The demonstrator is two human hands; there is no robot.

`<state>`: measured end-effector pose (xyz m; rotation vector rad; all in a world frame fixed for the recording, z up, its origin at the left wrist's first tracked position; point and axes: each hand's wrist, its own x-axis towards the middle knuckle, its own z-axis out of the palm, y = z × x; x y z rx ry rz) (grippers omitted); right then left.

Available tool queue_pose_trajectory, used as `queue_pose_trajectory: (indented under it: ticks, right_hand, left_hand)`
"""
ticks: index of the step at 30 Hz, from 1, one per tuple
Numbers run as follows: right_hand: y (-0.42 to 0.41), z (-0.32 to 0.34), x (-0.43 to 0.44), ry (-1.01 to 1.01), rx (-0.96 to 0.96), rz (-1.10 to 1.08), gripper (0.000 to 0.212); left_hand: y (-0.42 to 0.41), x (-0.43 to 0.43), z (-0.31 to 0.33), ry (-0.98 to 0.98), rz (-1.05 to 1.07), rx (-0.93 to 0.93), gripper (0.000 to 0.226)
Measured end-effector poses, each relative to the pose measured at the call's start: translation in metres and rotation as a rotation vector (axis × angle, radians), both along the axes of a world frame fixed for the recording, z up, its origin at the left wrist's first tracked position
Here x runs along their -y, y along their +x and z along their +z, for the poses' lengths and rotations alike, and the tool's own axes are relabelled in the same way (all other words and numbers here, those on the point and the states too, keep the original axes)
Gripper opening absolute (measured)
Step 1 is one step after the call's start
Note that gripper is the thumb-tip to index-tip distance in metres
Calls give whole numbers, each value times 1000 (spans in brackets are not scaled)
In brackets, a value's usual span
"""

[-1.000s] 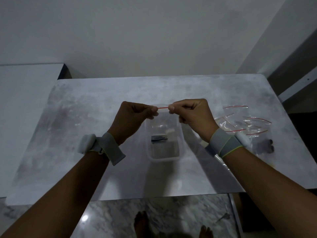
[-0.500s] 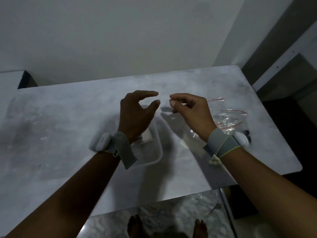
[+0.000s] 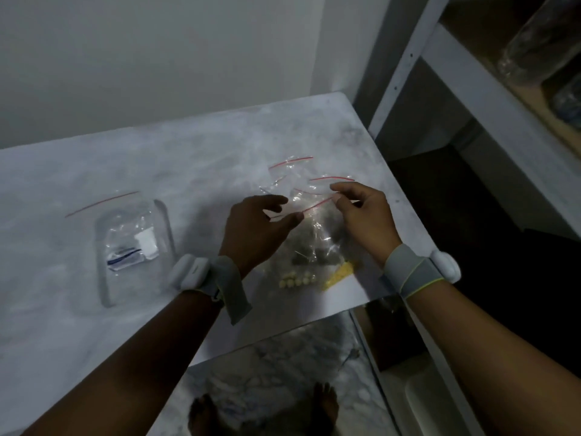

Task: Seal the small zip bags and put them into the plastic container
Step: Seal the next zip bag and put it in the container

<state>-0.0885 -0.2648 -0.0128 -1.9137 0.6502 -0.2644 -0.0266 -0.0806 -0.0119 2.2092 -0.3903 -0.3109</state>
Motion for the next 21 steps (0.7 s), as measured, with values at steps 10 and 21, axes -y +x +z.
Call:
queue_pose_trajectory:
  ticks: [10, 21]
  right_hand:
    - [-12, -7, -2, 115, -17, 79, 14]
    - [-8, 66, -45, 395, 183, 186, 19]
  left_hand:
    - [-16, 6, -10, -165, 138, -80, 67]
    - [-6, -37, 30, -691, 77, -474, 32]
